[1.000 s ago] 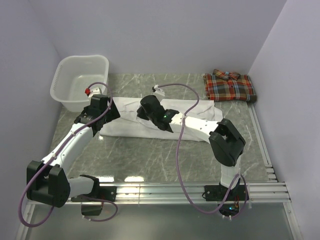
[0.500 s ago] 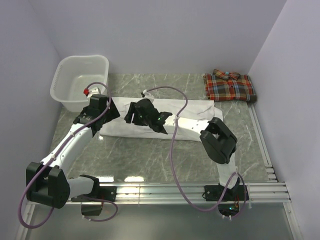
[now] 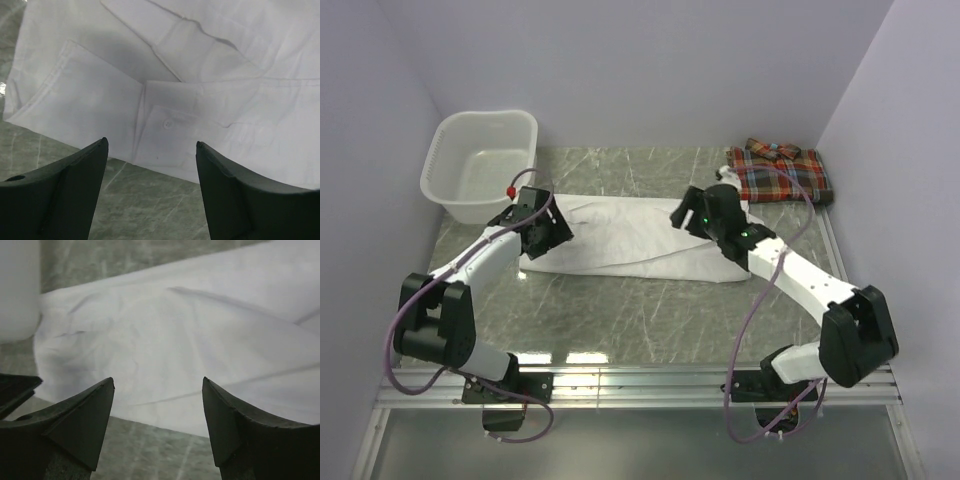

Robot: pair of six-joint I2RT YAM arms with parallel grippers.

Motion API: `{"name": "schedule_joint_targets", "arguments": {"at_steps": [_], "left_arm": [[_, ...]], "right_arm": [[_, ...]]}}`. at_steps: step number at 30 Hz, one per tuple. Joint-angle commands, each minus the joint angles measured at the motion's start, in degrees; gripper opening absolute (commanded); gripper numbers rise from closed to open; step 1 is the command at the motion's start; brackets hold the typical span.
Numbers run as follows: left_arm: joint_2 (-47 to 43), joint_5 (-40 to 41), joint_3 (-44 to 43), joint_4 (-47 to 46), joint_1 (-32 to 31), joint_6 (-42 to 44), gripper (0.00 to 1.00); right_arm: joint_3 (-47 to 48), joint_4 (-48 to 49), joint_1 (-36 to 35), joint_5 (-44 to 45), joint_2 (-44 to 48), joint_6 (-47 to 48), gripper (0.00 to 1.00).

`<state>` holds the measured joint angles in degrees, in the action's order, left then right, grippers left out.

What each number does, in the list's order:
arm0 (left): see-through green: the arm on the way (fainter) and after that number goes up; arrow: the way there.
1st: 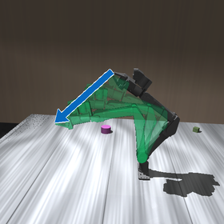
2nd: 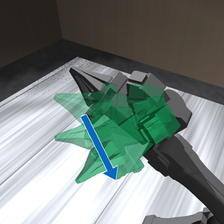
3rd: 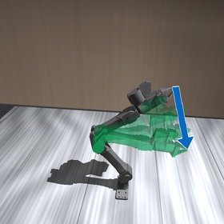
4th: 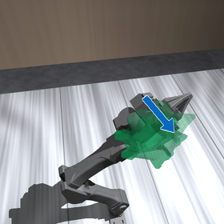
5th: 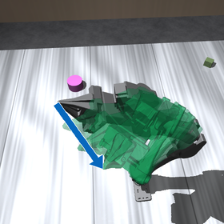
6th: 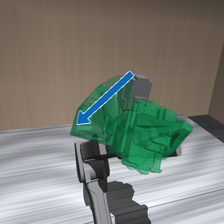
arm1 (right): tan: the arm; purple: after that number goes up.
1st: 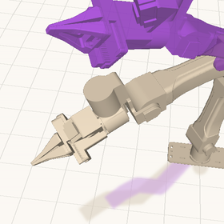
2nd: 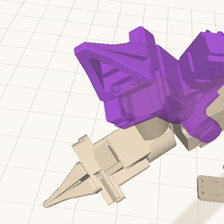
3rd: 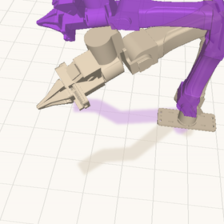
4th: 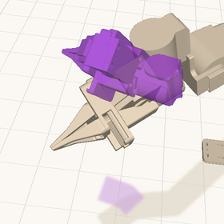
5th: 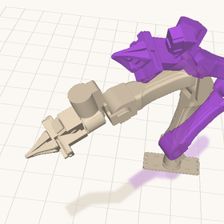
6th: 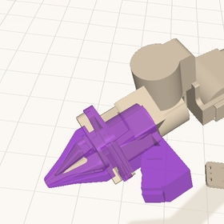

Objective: Fold and stack the long sleeve shirts
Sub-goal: Fold the shirt

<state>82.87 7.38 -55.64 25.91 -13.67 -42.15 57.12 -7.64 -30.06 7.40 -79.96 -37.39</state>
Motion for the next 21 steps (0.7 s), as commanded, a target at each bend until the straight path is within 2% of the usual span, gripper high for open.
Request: {"name": "schedule_joint_targets", "arguments": {"at_steps": [1, 12, 16, 21], "left_arm": [[1.9, -3.0, -1.3, -2.1, 0.2, -4.0, 0.76], [7.3, -5.0, 0.6, -5.6, 0.2, -6.7, 0.71], [8.0, -4.8, 1.5, -6.3, 0.2, -7.1, 0.69], [8.4, -4.7, 3.3, -7.3, 0.1, -7.7, 0.64]], "right_arm": [[-7.6, 0.9, 4.6, -6.5, 4.0, 0.0, 0.77], [-28.4, 13.7, 20.5, -20.5, 6.8, -10.2, 0.69], [-31.5, 15.7, 26.7, -24.5, 5.6, -10.7, 0.68], [-33.9, 17.0, 29.8, -26.7, 5.0, -10.9, 0.67]]}}
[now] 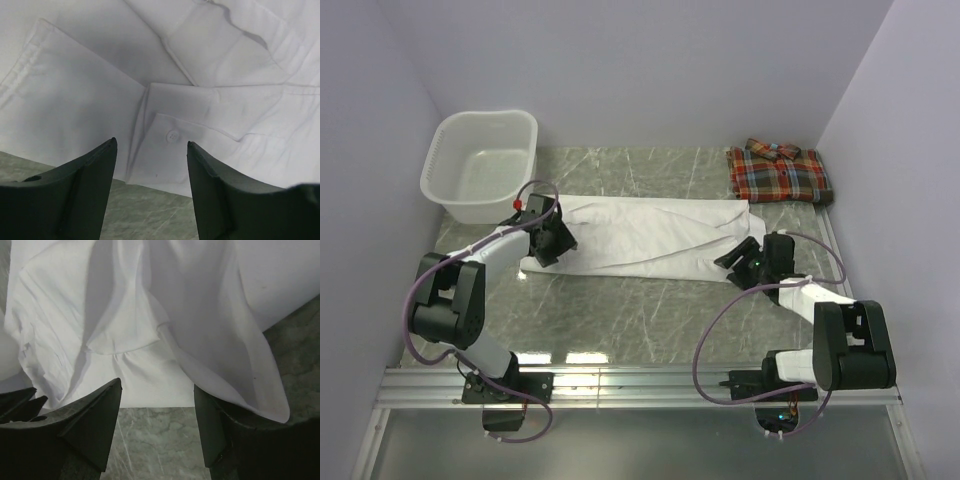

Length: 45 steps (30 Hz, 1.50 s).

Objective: Fold and stack the long sleeve shirts
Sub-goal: Fold the shirt

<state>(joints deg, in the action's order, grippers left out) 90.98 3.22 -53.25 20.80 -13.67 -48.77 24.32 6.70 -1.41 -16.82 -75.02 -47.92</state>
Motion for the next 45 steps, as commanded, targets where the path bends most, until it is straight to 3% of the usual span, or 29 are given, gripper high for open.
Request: {"name": "schedule_joint_targets", "arguments": {"at_steps": [1, 8, 20, 24, 26, 29, 45], "left_arm": [[0.3, -1.0, 1.7, -2.4, 0.1, -1.2, 0.63], [1.3, -2.5, 3.0, -4.4, -0.9, -1.6, 0.55], [3.1, -2.4, 1.8, -5.0, -2.8, -2.6, 0.48], [3.0, -1.7, 2.2, -4.8, -2.8, -2.4, 0.35], [3.1, -1.2, 2.3, -4.8, -2.8, -1.9, 0.15], [3.2, -0.3, 2.2, -4.6, -2.8, -1.0, 0.0], [0.2, 14.1, -7.3, 5.2, -2.9, 8.9, 0.01]], "right_arm": [[-1.2, 2.7, 1.1, -2.6, -0.3, -0.1, 0.67], [-1.8, 3.3, 2.6, -2.7, -1.2, 1.0, 0.66], [-2.0, 3.1, 2.6, -2.9, -1.4, 1.8, 0.66], [-1.9, 3.0, 2.6, -3.0, -1.4, 2.0, 0.66], [-1.9, 2.9, 2.7, -3.0, -1.4, 2.0, 0.66], [-2.1, 2.9, 2.6, -3.0, -1.2, 2.0, 0.66], [-1.5, -0.6, 2.7, -1.1, 1.1, 3.7, 0.65]]}}
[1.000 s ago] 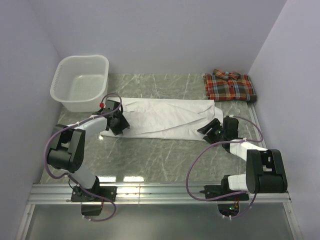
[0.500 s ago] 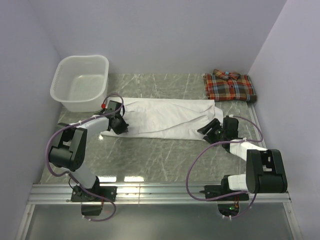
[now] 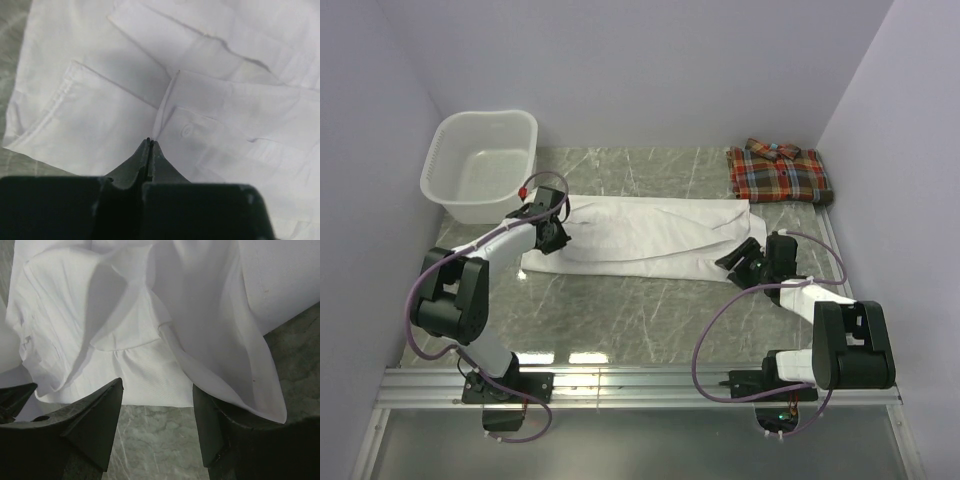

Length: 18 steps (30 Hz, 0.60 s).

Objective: Fold and stack the long sleeve shirts
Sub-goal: Fold the shirt

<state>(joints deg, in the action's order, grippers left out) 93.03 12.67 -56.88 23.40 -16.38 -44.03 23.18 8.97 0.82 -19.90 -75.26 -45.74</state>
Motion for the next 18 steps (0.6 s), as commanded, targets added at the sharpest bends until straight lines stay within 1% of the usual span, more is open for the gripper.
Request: {"name": "schedule_joint_targets", "arguments": {"at_steps": [1, 10, 16, 18], "left_arm": [[-1.0, 5.0, -3.9, 2.9, -0.1, 4.4, 0.01], [2.9, 10.9, -7.0, 4.2, -0.1, 8.0, 0.01], [5.3, 11.4, -7.5, 3.9, -0.1, 8.1, 0.01], [5.8, 12.7, -7.6, 3.8, -0.1, 7.9, 0.01]], "right_arm": [[-0.2, -3.0, 0.5, 2.0, 1.6, 1.6, 0.65], [-0.1, -5.3, 0.6, 3.9, 3.1, 2.7, 0.65], [0.0, -6.1, 0.5, 4.3, 3.6, 2.9, 0.65], [0.2, -6.7, 0.6, 4.5, 4.4, 3.1, 0.65]]}}
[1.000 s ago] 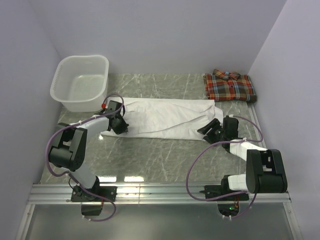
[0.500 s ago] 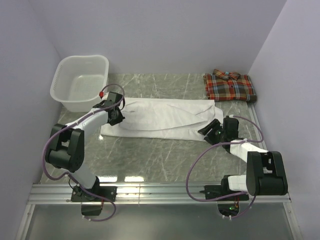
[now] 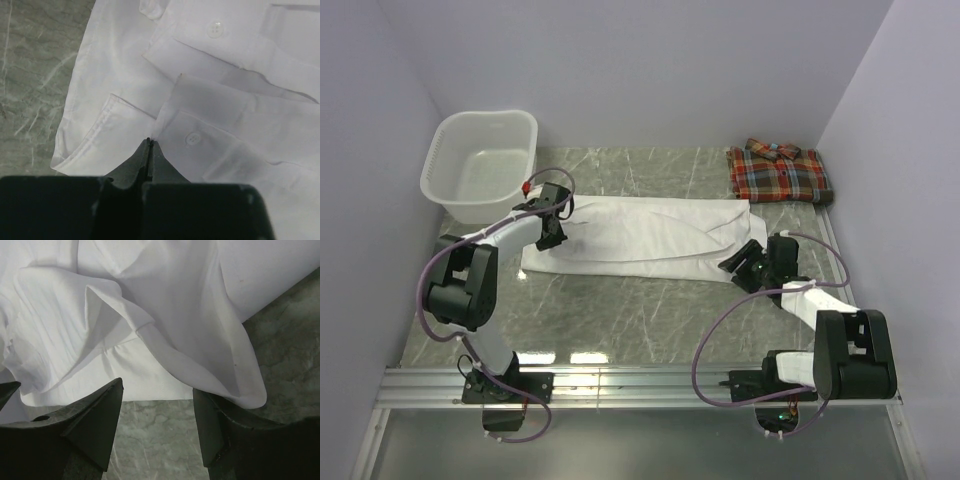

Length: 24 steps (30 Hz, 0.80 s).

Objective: Fold and stack the long sleeve shirts
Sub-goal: Fold the shirt

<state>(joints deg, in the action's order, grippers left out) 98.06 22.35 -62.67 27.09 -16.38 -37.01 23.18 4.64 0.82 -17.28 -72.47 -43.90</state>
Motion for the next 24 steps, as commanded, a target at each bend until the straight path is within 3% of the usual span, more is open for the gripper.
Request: {"name": "schedule_joint_targets", "arguments": {"at_steps": [1, 9, 12, 15, 16, 17, 19, 24], "left_arm": [[0.8, 3.5, -1.9, 0.2, -0.1, 1.1, 0.01], [1.9, 5.3, -4.4, 3.8, -0.1, 0.2, 0.04], [1.5, 6.9, -4.6, 5.5, -0.4, -1.0, 0.14], [-0.8, 8.0, -4.8, 6.7, -0.6, -1.4, 0.39], [-1.6, 8.5, -5.3, 7.3, -0.6, -1.5, 0.53], [-2.3, 8.6, -5.6, 7.7, -0.7, -1.6, 0.58], [-4.6, 8.0, -6.1, 9.0, -0.9, -1.6, 0.67], [-10.6, 4.1, -6.8, 9.0, -2.9, -2.6, 0.7]], "right_arm": [[0.5, -2.6, 0.6, 2.1, 2.0, 1.8, 0.65], [2.0, -5.8, 0.5, 2.9, 4.6, 4.0, 0.65], [2.7, -6.9, 0.4, 2.4, 6.2, 6.1, 0.65], [4.9, -9.2, 0.4, 2.2, 8.8, 9.3, 0.64], [6.4, -10.5, 0.4, 1.7, 9.5, 10.0, 0.64], [7.3, -10.9, 0.2, 1.2, 10.7, 10.6, 0.64], [10.1, -11.6, -0.4, 0.1, 11.6, 11.5, 0.65], [15.6, -6.9, -5.6, -4.6, 10.7, 8.6, 0.67]]}}
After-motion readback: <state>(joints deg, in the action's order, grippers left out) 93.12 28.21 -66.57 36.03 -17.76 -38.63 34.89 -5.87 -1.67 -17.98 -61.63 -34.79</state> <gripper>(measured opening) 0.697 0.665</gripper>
